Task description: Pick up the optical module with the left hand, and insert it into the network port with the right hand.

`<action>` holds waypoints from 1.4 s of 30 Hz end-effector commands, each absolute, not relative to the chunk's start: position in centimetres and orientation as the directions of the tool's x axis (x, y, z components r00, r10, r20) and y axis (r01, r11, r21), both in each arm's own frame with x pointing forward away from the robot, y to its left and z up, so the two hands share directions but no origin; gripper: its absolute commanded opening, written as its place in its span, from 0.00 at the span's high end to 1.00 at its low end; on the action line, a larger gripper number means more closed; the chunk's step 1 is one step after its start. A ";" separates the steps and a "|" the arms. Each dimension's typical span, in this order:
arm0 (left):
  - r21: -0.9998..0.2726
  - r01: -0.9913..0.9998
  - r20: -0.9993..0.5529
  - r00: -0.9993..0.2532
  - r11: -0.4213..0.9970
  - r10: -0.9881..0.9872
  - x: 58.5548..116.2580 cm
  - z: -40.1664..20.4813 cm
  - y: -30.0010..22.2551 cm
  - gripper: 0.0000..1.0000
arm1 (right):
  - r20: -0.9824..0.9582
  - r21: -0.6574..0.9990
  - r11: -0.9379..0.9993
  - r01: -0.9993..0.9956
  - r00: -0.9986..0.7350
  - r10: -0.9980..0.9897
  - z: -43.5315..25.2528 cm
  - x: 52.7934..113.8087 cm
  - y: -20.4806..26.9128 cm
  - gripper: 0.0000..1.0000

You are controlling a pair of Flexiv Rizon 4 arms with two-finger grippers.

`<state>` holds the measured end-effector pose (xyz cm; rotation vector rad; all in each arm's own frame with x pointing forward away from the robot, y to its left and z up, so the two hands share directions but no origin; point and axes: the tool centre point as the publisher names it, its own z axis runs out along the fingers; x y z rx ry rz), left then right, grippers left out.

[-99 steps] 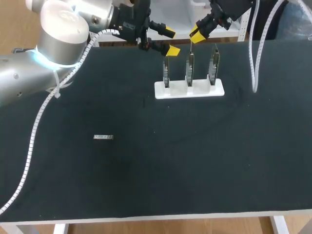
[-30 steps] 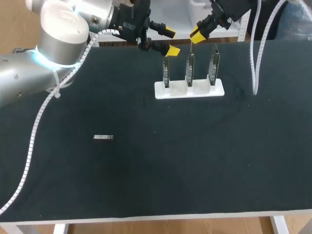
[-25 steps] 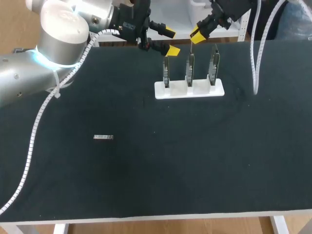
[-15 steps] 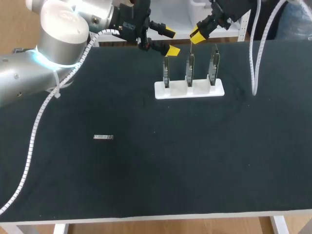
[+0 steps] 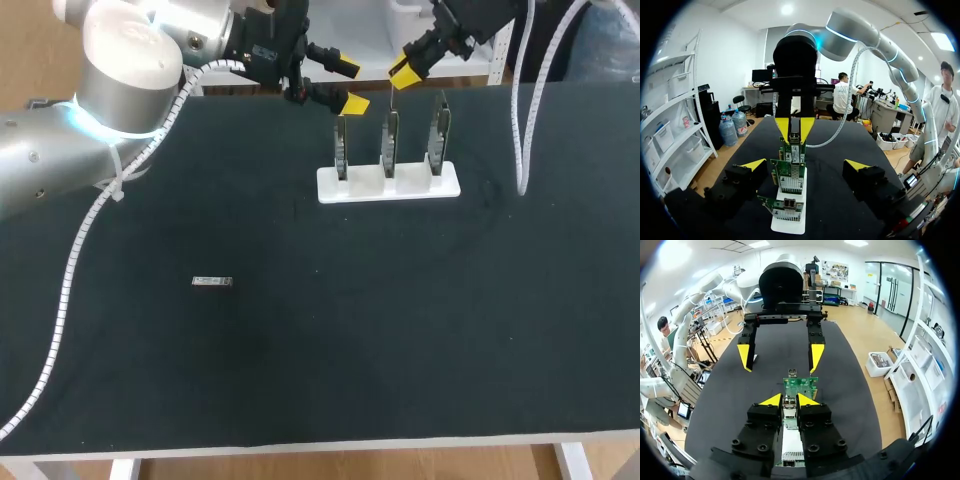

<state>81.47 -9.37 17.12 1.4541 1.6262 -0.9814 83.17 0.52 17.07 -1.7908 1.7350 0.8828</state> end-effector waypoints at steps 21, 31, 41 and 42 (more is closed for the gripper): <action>-0.072 0.995 -0.893 -0.094 0.068 0.441 81.6 17.2 -9.4 0.00 | -0.735 0.472 -0.513 -0.717 0.001 -0.678 17.6 83.8 0.6 1.00; -0.072 0.995 -0.893 -0.094 0.068 0.441 81.6 17.2 -9.4 0.00 | -0.732 0.474 -0.509 -0.718 -0.001 -0.681 17.4 83.8 0.3 1.00; -0.072 0.995 -0.893 -0.094 0.068 0.441 81.6 17.2 -9.4 0.00 | -0.734 0.472 -0.509 -0.720 -0.001 -0.679 17.4 83.6 0.3 1.00; -0.072 0.995 -0.893 -0.094 0.068 0.441 81.6 17.2 -9.4 0.00 | -0.735 0.471 -0.508 -0.721 -0.002 -0.678 17.4 83.5 0.2 1.00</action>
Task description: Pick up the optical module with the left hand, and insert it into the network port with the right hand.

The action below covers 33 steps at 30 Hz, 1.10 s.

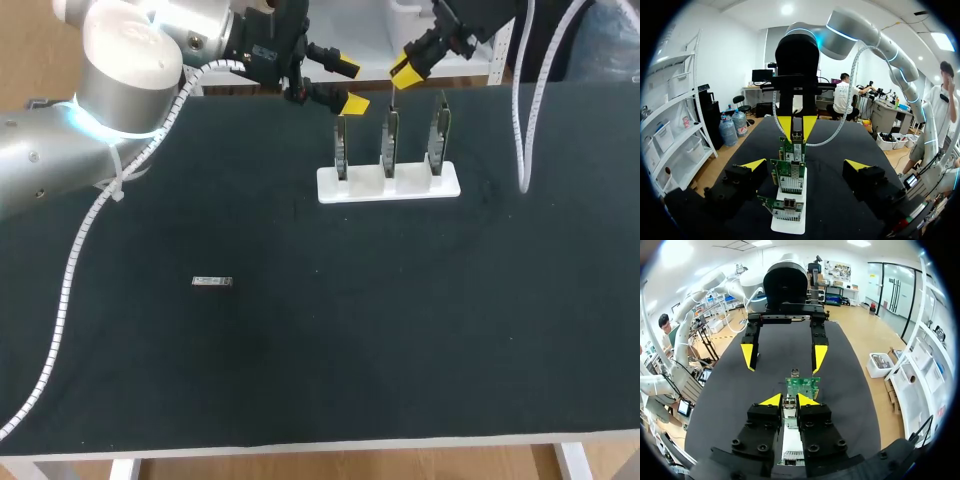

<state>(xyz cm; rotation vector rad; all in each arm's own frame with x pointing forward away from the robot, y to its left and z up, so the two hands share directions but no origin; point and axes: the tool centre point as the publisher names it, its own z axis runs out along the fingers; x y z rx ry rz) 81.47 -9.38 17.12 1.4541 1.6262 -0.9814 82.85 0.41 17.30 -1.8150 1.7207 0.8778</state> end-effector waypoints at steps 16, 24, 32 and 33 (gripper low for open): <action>-0.072 0.995 -0.893 -0.094 0.068 0.441 81.6 17.2 -9.4 0.00 | -0.737 0.461 -0.505 -0.730 0.002 -0.675 17.7 83.6 0.6 1.00; -0.072 0.995 -0.893 -0.094 0.068 0.441 81.6 17.2 -9.4 0.00 | -0.740 0.458 -0.492 -0.740 -0.012 -0.672 17.5 83.3 0.5 1.00; -0.072 0.995 -0.893 -0.094 0.068 0.441 81.6 17.2 -9.4 0.00 | -0.743 0.460 -0.478 -0.748 -0.030 -0.669 17.3 83.2 0.6 1.00; -0.072 0.995 -0.893 -0.094 0.068 0.441 81.6 17.2 -9.4 0.00 | -0.741 0.460 -0.473 -0.751 -0.032 -0.670 17.2 83.2 0.6 1.00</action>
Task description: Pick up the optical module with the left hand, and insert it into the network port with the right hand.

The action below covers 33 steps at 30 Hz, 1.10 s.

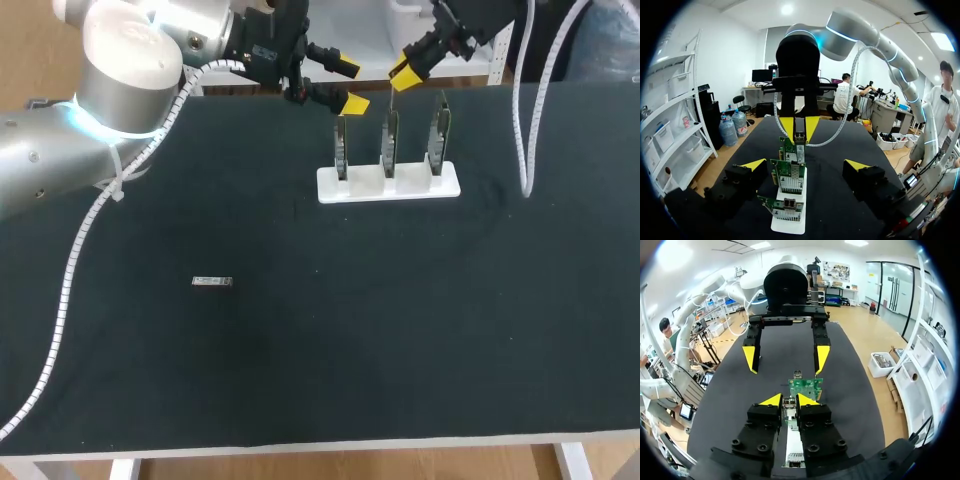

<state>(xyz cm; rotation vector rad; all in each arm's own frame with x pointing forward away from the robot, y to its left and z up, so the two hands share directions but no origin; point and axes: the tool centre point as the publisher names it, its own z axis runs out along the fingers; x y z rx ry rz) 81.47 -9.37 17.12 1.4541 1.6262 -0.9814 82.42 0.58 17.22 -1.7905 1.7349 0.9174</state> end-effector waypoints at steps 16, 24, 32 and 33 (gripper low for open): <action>-0.072 0.995 -0.893 -0.094 0.068 0.441 81.6 17.2 -9.4 0.00 | -0.733 0.451 -0.460 -0.765 -0.023 -0.680 17.3 83.7 0.8 1.00; -0.072 0.995 -0.893 -0.094 0.068 0.441 81.6 17.2 -9.4 0.00 | -0.729 0.454 -0.458 -0.764 -0.023 -0.685 17.2 83.8 0.7 1.00; -0.072 0.995 -0.893 -0.094 0.068 0.441 81.6 17.2 -9.4 0.00 | -0.723 0.460 -0.460 -0.760 -0.020 -0.690 17.0 83.9 0.6 1.00; -0.072 0.995 -0.893 -0.094 0.068 0.441 81.6 17.2 -9.4 0.00 | -0.723 0.460 -0.459 -0.760 -0.020 -0.690 17.0 83.9 0.6 1.00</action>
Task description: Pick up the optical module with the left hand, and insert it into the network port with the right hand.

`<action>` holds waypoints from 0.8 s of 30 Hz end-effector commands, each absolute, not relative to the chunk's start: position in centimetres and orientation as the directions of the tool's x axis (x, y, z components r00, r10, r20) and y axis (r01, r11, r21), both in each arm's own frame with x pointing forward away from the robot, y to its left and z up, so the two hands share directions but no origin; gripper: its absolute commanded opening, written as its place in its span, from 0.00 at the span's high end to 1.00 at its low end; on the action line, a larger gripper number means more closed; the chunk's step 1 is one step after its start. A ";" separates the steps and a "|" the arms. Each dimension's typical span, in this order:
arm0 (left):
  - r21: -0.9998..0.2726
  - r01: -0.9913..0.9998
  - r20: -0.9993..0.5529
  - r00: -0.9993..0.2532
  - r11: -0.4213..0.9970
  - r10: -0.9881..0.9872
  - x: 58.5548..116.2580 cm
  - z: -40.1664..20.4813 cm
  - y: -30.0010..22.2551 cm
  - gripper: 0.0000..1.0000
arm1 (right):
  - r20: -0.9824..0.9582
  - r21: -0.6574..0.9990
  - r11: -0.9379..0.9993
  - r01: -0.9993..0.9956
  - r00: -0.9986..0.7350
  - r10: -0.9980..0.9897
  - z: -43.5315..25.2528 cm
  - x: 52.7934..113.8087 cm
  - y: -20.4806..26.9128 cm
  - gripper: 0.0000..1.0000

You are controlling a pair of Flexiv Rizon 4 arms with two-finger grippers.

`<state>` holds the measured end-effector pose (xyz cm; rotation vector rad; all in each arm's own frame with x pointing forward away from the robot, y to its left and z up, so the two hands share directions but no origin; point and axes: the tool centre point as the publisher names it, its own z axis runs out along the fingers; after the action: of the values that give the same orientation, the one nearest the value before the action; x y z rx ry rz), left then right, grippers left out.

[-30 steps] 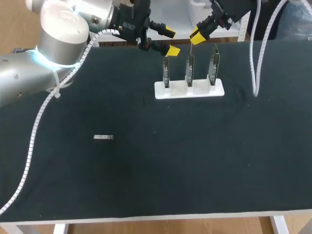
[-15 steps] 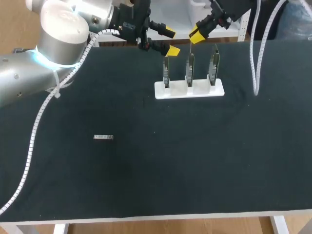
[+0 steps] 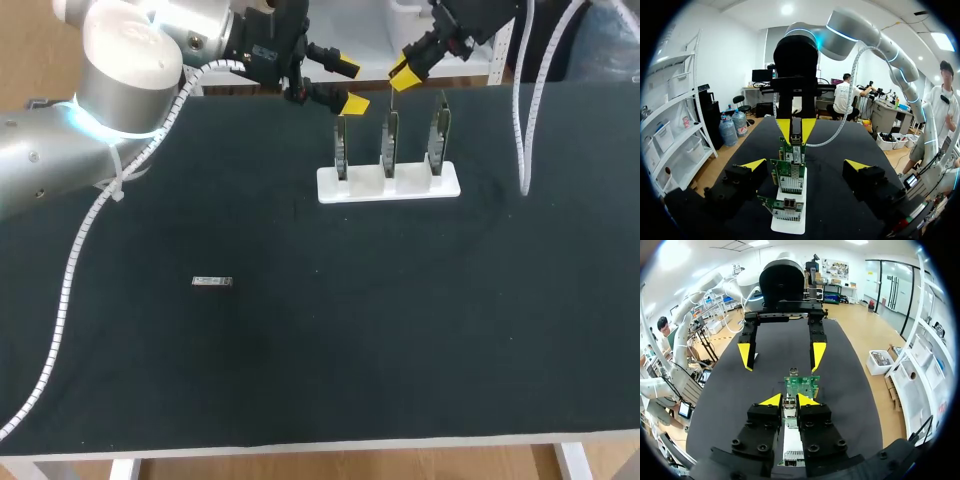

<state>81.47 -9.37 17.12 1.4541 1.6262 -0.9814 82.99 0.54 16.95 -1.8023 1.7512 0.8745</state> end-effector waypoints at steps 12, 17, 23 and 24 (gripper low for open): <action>-0.072 0.995 -0.893 -0.094 0.068 0.441 81.6 17.2 -9.4 0.00 | -0.727 0.455 -0.462 -0.762 -0.018 -0.687 17.0 84.3 0.7 1.00; -0.072 0.995 -0.893 -0.094 0.068 0.441 81.6 17.2 -9.4 0.00 | -0.726 0.458 -0.460 -0.761 -0.022 -0.688 16.8 84.4 0.7 1.00; -0.072 0.995 -0.893 -0.094 0.068 0.441 81.6 17.2 -9.4 0.00 | -0.726 0.458 -0.462 -0.759 -0.020 -0.688 16.8 84.5 0.9 1.00; -0.072 0.995 -0.893 -0.094 0.068 0.441 81.6 17.2 -9.4 0.00 | -0.726 0.459 -0.462 -0.759 -0.020 -0.688 16.8 84.5 0.9 1.00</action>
<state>81.47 -9.37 17.12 1.4541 1.6262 -0.9814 83.60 0.73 16.77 -1.7876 1.7504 0.8574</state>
